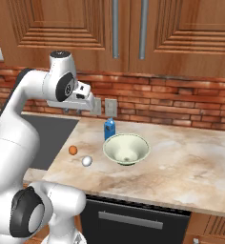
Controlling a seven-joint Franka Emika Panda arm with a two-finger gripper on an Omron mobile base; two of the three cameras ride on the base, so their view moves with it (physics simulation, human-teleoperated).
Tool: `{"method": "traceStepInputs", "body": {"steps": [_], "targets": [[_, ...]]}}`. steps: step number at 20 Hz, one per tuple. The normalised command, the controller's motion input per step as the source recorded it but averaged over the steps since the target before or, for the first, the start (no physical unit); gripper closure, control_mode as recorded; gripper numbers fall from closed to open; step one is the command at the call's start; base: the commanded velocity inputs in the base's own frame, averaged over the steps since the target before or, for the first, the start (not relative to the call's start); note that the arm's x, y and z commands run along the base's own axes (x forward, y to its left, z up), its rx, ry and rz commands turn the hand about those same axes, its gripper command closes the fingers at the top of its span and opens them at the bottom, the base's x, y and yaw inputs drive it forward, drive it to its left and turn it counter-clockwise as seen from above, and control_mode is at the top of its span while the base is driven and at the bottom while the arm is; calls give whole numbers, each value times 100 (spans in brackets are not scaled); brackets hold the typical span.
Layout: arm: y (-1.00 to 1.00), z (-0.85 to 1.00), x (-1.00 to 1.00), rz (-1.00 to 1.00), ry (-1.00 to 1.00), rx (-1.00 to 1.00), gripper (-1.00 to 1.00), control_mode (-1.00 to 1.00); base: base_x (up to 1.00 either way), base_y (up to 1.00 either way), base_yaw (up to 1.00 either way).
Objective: Gather the eggs and milk located in the vicinity of the sink area and place them right next to the bowl.
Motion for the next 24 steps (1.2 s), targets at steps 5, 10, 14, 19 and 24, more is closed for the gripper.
{"method": "traceStepInputs", "body": {"steps": [5, 10, 14, 19, 24], "targets": [[3, -1, -3, 0, -1, 0, -100, -100, 0, 0, 0], [22, -7, 5, 0, 0, -6, -100, -100, 0, 0, 0], [4, -52, 10, -5, 0, -12, -100, -100, 0, 0, 0], [-16, -48, 37, -18, 2, -9, -100, -100, 0, 0, 0], [-40, -38, 58, -24, 8, -3, -100, -100, 0, 0, 0]]}}
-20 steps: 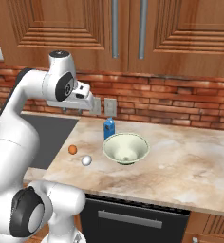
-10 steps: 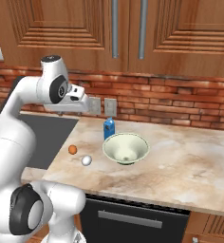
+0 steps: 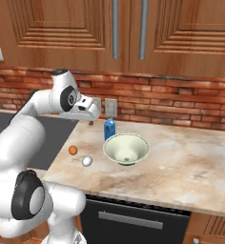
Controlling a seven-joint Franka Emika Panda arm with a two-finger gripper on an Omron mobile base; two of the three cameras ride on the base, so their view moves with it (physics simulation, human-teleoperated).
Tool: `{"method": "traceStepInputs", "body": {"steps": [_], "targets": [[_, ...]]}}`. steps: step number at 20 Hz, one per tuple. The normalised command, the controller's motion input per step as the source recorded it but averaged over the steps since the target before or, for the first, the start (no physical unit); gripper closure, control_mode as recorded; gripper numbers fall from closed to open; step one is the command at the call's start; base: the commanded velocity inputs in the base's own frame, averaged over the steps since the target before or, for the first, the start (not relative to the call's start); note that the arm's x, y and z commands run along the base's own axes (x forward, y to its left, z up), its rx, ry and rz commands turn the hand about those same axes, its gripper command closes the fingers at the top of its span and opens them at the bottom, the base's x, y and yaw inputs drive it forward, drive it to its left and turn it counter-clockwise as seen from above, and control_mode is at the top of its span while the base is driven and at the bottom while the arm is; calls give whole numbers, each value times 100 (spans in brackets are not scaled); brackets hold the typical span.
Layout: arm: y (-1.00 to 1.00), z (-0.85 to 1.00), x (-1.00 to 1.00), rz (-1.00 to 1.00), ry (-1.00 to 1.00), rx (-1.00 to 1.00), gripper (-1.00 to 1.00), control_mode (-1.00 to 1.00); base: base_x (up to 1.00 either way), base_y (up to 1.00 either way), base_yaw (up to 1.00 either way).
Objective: Gather the eggs and milk located in the vicinity of the sink area and place them right next to the bowl.
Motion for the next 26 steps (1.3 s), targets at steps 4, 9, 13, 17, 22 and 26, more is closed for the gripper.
{"method": "traceStepInputs", "body": {"steps": [4, 9, 13, 17, 22, 26], "targets": [[-44, -33, 70, -23, 6, 0, -100, -100, 0, 0, 0], [-20, -3, 32, -4, 1, 3, -100, -100, 0, 0, 0], [-6, 0, 0, 0, 4, 2, -100, -100, 0, 0, 0], [0, -10, 0, 0, 0, 8, -100, -100, 0, 0, 0], [0, -43, 1, 0, 0, 23, -100, -100, 0, 0, 0], [-12, -28, 14, -2, 0, 14, -100, -100, 0, 0, 0]]}}
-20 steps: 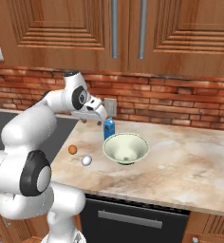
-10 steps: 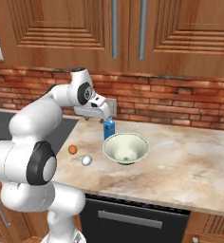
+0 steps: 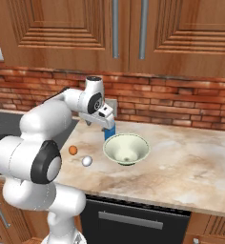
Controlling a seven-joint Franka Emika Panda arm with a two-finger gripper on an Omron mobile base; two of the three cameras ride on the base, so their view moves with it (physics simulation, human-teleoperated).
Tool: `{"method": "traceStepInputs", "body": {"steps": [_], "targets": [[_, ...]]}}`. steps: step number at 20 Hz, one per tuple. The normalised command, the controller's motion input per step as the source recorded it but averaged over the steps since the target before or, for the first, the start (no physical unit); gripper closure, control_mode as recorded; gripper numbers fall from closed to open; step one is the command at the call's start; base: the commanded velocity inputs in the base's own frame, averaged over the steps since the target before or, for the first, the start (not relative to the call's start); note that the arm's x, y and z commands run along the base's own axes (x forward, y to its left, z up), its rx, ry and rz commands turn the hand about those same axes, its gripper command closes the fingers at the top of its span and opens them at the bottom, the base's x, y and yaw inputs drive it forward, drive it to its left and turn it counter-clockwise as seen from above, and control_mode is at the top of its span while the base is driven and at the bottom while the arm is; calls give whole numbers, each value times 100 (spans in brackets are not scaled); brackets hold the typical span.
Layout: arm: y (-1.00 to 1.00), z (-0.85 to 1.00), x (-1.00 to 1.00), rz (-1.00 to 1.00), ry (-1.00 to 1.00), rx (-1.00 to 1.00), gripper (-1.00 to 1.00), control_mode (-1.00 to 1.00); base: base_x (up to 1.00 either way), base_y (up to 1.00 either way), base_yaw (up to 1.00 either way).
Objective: Gather the eggs and milk located in the vicinity of the sink area and place them right next to the bowl.
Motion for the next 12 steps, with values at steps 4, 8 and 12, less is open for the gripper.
{"method": "traceStepInputs", "body": {"steps": [4, 8, 12], "targets": [[-8, -4, 20, -10, 2, 2, -100, -100, 0, 0, 0], [-8, 0, 31, -4, 7, 0, -100, -100, 0, 0, 0], [-15, 0, 33, -3, 4, 0, -100, -100, 0, 0, 0]]}}
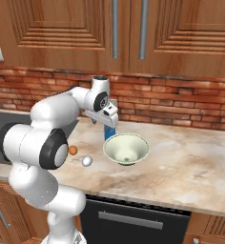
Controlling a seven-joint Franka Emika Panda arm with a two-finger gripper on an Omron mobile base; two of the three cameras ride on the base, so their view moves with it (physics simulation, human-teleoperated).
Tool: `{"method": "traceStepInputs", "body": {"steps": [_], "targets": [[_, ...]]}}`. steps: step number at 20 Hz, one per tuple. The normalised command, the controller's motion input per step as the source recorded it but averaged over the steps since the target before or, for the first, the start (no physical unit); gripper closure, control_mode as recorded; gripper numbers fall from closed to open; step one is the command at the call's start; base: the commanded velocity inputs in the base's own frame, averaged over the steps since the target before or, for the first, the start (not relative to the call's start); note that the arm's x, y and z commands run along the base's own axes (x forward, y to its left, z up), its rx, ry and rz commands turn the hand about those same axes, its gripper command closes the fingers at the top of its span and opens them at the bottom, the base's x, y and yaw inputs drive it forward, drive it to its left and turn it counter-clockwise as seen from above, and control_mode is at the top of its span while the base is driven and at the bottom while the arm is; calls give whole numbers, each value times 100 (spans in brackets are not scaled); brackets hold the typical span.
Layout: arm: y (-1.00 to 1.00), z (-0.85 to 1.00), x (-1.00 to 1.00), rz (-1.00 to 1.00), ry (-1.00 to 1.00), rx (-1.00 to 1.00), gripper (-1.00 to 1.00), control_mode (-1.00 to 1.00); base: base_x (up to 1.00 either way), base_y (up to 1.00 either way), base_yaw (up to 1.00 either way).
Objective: Gather the eggs and milk located in the vicinity of the sink area and place them right next to the bowl.
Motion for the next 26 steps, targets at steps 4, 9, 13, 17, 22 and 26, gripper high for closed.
{"method": "traceStepInputs", "body": {"steps": [4, 9, 13, 17, 22, 26], "targets": [[-20, 0, 25, 0, 2, 0, -100, -100, 0, 0, 0], [-16, 0, 26, 0, 0, 0, -100, -100, 0, 0, 0], [-4, 0, 30, 0, 0, 0, -100, -100, 0, 0, 0], [0, -8, 27, 0, 0, 0, -100, -100, 0, 0, 0], [0, -17, 38, 0, 0, 0, -100, -100, 0, 0, 0], [0, -20, 32, -1, 3, 0, -100, -100, 0, 0, 0]]}}
